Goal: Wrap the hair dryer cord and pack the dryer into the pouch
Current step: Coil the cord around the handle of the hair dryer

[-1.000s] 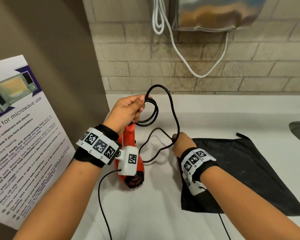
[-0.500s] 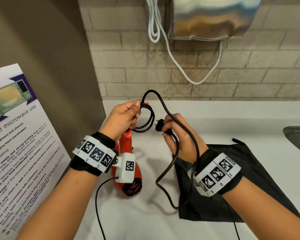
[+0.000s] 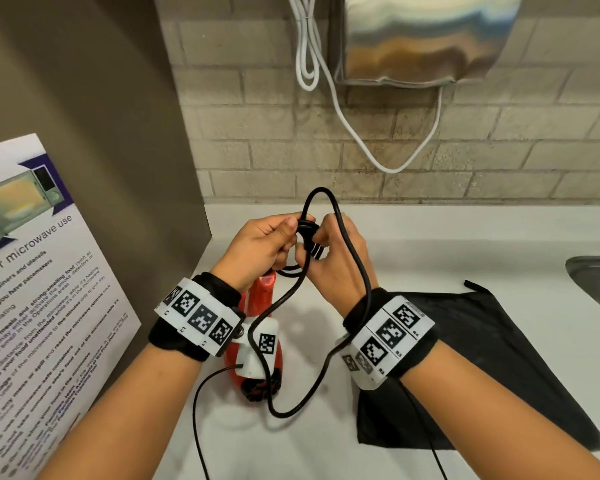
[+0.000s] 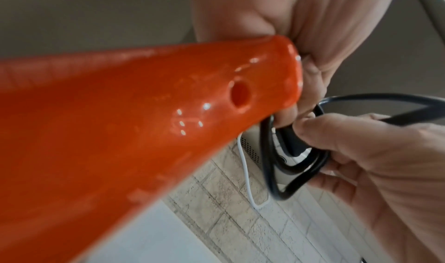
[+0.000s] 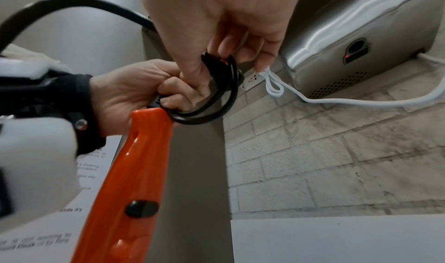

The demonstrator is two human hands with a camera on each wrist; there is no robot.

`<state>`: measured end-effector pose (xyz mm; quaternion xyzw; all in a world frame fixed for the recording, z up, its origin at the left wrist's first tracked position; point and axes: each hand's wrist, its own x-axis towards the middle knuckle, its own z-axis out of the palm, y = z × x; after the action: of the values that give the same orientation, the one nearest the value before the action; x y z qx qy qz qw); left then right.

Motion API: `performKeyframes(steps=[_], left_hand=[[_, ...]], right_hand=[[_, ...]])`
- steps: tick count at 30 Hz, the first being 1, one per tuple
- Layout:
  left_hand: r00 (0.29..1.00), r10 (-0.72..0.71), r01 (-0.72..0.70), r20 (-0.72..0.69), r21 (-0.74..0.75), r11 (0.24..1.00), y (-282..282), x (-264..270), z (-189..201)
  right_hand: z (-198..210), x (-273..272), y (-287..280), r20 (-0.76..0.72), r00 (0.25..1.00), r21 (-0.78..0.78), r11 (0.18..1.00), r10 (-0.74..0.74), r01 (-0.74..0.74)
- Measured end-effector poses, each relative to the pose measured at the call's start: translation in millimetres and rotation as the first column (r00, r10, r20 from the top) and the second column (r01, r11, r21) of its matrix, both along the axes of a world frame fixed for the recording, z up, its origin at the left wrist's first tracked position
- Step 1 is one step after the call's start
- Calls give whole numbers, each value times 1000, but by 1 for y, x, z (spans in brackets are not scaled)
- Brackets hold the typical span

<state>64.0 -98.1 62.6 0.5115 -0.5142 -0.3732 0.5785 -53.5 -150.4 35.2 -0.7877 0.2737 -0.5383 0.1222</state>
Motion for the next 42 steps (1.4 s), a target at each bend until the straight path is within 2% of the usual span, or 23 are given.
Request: performKeyframes(steps=[3, 6, 8, 14, 16, 18, 20, 22, 24, 26, 27, 28, 29, 30, 31, 33, 34, 35, 37, 39, 41, 42], left_hand=[[999, -49, 49, -12, -3, 999, 4, -3, 0], [997, -73, 73, -4, -5, 997, 6, -5, 0], [998, -69, 69, 8, -10, 998, 6, -4, 0], [997, -62, 63, 37, -27, 998, 7, 3, 0], [1000, -25, 25, -13, -27, 999, 7, 7, -1], [997, 0, -2, -72, -27, 1000, 8, 11, -1], [997, 9, -12, -82, -34, 999, 9, 13, -1], [996, 7, -11, -85, -40, 999, 10, 15, -1], [995, 10, -14, -100, -42, 999, 10, 17, 0], [993, 15, -20, -118, -42, 999, 10, 19, 0], [992, 14, -20, -122, -43, 999, 10, 20, -1], [992, 11, -16, -122, -45, 999, 9, 21, -1], [993, 4, -10, -116, -47, 999, 8, 20, -1], [995, 0, -5, -102, -48, 999, 8, 19, -1], [996, -2, -2, -84, -48, 999, 7, 18, -1], [998, 3, -6, -60, -42, 999, 7, 16, 0], [999, 2, -4, -54, -40, 999, 7, 15, 0], [999, -4, 2, -49, -40, 999, 6, 14, 1], [999, -19, 17, -38, -43, 999, 5, 13, 2], [999, -28, 27, -35, -41, 999, 5, 12, 3], [999, -33, 31, -39, -41, 999, 6, 12, 4], [999, -32, 30, -40, -40, 999, 6, 12, 3]], right_hand=[[9, 0, -8, 33, 997, 43, 997, 68, -69], [16, -1, -18, -149, 962, 85, 972, 229, -218], [19, -5, -20, -295, 918, 118, 964, 264, -239], [-7, -30, -33, -452, 821, 174, 937, 350, -304], [-23, -42, -42, -554, 792, 173, 966, 256, -191], [-39, -50, -53, -607, 791, 215, 974, 74, 74], [-55, -58, -69, -624, 779, 355, 866, -62, 353], [-64, -66, -81, -673, 740, 548, 673, 1, 497], [-68, -74, -85, -664, 732, 688, 506, 151, 520], [-64, -72, -78, -687, 674, 706, 466, 270, 533], [-63, -68, -75, -720, 615, 683, 485, 321, 546], [-61, -63, -72, -771, 536, 629, 544, 344, 555], [-61, -58, -70, -819, 478, 559, 628, 317, 541], [-61, -52, -69, -829, 490, 520, 697, 270, 495], [-58, -48, -67, -783, 571, 536, 733, 246, 419], [-47, -37, -59, -564, 767, 600, 791, 307, 124], [-40, -29, -53, -453, 807, 608, 794, 379, -31], [-34, -22, -48, -357, 809, 620, 766, 466, -168], [-26, -8, -37, -169, 742, 659, 635, 649, -404], [-25, 0, -30, -35, 675, 659, 525, 737, -539], [-27, 5, -28, 22, 696, 648, 519, 718, -557], [-27, 6, -29, 24, 736, 642, 554, 677, -530]])
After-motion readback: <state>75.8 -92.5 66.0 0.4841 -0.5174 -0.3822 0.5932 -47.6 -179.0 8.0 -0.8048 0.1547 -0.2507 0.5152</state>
